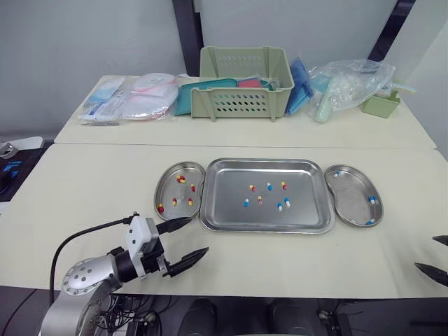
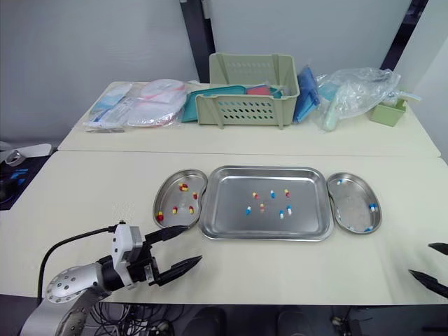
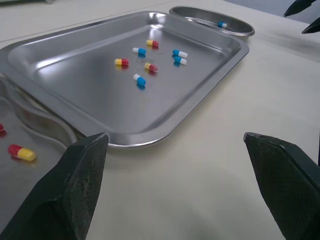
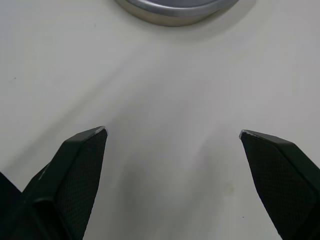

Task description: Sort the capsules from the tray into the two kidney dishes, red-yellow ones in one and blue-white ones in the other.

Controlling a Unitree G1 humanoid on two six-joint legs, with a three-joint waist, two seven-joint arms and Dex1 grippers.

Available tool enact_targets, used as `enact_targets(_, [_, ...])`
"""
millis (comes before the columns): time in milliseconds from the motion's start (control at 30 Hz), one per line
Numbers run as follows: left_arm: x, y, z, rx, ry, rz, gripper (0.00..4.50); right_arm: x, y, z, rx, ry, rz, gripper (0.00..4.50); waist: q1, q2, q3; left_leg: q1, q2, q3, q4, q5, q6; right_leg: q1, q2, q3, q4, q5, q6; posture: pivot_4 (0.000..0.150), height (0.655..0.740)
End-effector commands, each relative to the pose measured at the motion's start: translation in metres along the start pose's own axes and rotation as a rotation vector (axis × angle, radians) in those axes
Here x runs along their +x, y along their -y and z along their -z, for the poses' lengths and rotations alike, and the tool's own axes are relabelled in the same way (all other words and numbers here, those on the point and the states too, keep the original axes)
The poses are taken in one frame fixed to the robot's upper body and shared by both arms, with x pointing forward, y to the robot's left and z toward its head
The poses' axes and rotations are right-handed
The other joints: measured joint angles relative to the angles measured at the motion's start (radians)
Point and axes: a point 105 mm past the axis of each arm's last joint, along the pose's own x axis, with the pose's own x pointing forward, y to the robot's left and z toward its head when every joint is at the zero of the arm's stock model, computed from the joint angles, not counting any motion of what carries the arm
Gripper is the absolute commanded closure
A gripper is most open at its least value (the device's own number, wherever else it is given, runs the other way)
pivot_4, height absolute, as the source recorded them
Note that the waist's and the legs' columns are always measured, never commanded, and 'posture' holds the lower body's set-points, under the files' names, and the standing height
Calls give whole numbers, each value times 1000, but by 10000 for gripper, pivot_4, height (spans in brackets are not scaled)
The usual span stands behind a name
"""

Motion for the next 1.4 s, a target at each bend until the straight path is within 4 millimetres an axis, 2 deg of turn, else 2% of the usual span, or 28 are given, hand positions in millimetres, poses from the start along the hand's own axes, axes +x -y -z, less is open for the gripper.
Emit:
enact_targets(33, [2,0,0,39,22,14,173,-5,-10,-19,-62,40,-37,0,1,0,0,1,0,1,-1,0,0,0,0,1,0,0,0,1500,7400])
enact_targets(167, [6,-1,0,54,36,22,173,7,-41,-53,-101,121,-180,0,1,0,0,2,0,3,-2,0,0,0,0,4,0,0,0,1500,7400])
enact_targets(233, [9,-1,-3,65,51,19,173,21,-65,-85,-135,220,-264,0,0,0,0,3,0,4,-2,0,0,0,0,5,0,0,1,1500,7400])
enact_targets(400, [13,0,-8,78,76,15,173,52,-101,-145,-159,379,-347,0,1,-1,0,2,1,4,-2,0,0,0,0,5,0,0,1,1500,7400])
enact_targets(600, [15,0,-8,77,88,1,173,91,-123,-190,-180,460,-377,0,3,-4,1,2,1,3,-2,0,0,-1,0,4,0,1,1,1500,7400])
enact_targets(667, [15,1,-8,76,89,-3,0,108,-124,-203,-194,477,-361,3964,3,-4,1,1,0,3,-2,0,0,-2,0,4,0,1,1,1500,7400])
enact_targets(833, [15,1,-7,76,87,-12,0,140,-136,-228,-241,476,-378,20149,2,-5,2,1,1,3,-2,0,0,-3,0,4,0,1,1,1500,7400])
enact_targets(967, [15,1,-7,79,86,-19,0,170,-146,-248,-300,417,-382,20149,-2,-5,2,2,1,3,-2,0,0,-4,1,4,1,1,1,1500,7400])
enact_targets(1100, [17,2,-8,81,88,-20,0,186,-148,-263,-289,361,-380,20149,0,-5,2,0,1,3,-2,0,0,-5,0,4,1,1,1,1500,7400])
enact_targets(1400, [21,4,-11,83,88,-17,0,209,-152,-265,-281,275,-377,20149,-1,-5,2,0,1,2,-2,0,0,-6,0,4,1,1,1,1500,7400])
